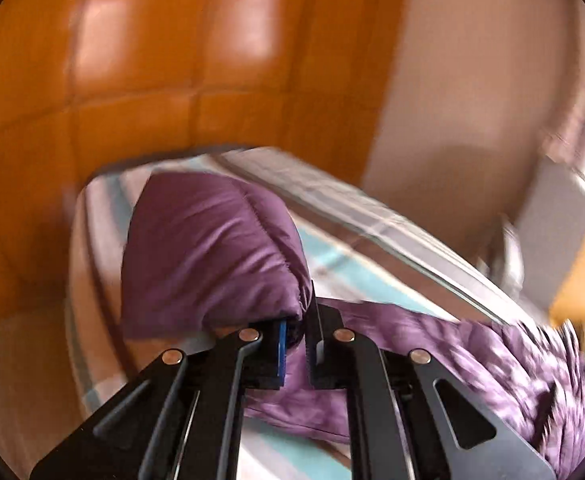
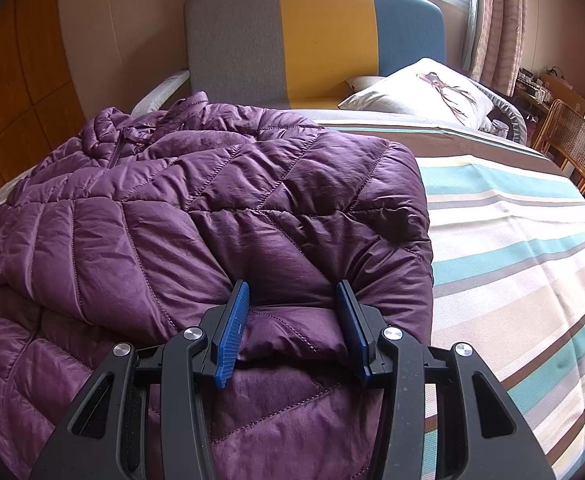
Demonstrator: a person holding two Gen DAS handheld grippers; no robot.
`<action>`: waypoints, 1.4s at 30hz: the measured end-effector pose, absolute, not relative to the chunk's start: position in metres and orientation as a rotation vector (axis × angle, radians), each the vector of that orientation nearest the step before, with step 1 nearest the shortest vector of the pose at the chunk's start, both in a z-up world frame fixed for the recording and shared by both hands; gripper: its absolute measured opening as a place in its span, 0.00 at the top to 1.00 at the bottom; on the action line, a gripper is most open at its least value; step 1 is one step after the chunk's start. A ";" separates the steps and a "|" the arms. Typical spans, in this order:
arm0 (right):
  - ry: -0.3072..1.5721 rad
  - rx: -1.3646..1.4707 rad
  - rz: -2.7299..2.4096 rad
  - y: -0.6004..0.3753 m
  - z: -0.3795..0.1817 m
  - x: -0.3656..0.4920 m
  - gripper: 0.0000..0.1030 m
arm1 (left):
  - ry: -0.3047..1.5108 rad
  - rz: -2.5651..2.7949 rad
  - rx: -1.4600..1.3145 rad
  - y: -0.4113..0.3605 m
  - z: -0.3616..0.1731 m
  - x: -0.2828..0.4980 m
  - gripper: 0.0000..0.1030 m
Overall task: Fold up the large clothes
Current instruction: 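Lift the sleeve with the left gripper over the jacket body toward the right gripper, open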
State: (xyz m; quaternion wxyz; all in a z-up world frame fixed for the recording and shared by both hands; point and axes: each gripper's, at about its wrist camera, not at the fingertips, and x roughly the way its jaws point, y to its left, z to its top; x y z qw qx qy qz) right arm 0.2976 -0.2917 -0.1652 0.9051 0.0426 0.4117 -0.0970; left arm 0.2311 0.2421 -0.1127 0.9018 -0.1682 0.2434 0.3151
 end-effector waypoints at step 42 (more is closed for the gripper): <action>0.847 0.091 -0.200 -0.292 -0.165 0.297 0.56 | 0.711 -0.159 0.264 -0.128 -0.132 0.265 0.88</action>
